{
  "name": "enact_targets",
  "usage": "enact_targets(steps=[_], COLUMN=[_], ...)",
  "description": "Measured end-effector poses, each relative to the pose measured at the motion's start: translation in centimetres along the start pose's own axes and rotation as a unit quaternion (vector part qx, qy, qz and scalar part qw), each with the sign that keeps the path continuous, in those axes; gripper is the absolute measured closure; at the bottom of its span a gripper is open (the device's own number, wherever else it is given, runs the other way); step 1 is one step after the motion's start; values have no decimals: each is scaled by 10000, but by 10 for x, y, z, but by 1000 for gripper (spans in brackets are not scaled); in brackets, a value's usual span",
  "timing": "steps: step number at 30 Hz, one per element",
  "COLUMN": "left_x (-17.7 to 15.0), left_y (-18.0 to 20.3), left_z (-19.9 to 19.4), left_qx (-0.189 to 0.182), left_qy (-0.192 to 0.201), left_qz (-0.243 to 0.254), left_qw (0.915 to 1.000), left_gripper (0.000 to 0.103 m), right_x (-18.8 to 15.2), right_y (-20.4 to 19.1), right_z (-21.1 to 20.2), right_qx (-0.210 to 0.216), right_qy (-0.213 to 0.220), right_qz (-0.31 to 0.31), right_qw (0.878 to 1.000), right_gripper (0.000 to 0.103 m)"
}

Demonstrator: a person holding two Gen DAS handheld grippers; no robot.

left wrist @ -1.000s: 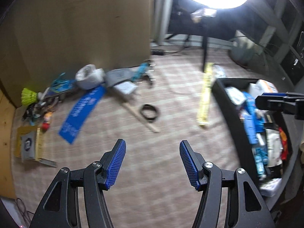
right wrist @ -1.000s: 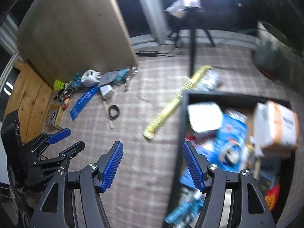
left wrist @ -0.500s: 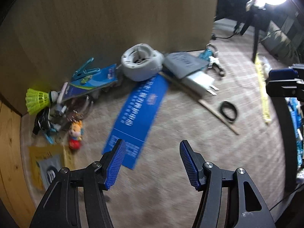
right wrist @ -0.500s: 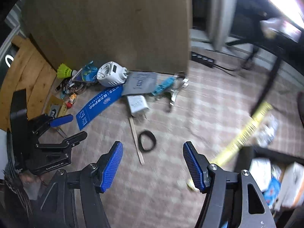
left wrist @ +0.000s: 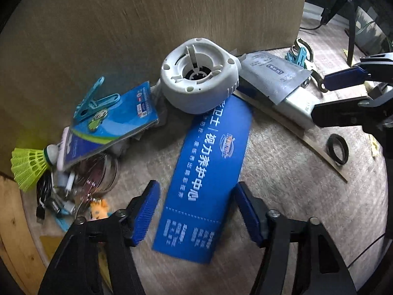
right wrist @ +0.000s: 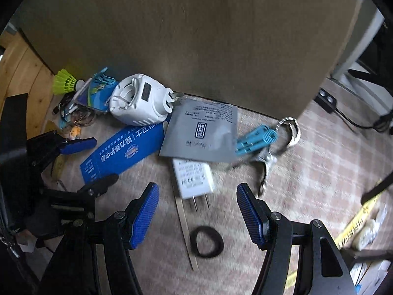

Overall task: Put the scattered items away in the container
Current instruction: 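Grasp the blue paper strip with the left tool while the right tool grasps the white AC adapter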

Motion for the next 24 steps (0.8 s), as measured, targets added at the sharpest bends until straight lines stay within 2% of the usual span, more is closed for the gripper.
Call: enact_targets(steps=[5, 8, 15, 16, 19, 20, 24], left_x=[2, 2, 4, 4, 2, 2, -4], left_y=[0, 5, 14, 14, 18, 20, 26], left_z=[2, 1, -1, -1, -3, -3, -6], left_qx=[-167, -259, -207, -200, -159, -161, -175], left_qy=[-2, 2, 22, 22, 43, 46, 49], left_qz=[-18, 19, 52, 44, 7, -5, -111], left_qw=[9999, 9997, 9998, 9998, 9999, 9999, 9998], left_gripper=[34, 41, 43, 43, 43, 43, 43], right_x=[8, 10, 12, 11, 7, 7, 1], right_y=[1, -1, -6, -6, -4, -4, 1], right_z=[11, 15, 24, 26, 30, 28, 25], right_qx=[-6, -20, -118, -136, -137, -158, -99], right_qy=[-49, -68, -136, -153, -222, -163, -151], right_qz=[-15, -68, -208, -212, -190, -218, -152], right_qw=[10000, 10000, 9996, 9996, 9995, 9995, 9997], right_gripper=[41, 41, 42, 45, 65, 68, 69])
Point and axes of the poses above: each gripper's, at about its wrist camera, not at the fingertips, and z roughly the way its jaws point, y to its right, x to its top, the point moved 4 cm from there along z, roughly the way its jaws point, and after that the axes turned 2 degrees about z, right-handed, at the moved point
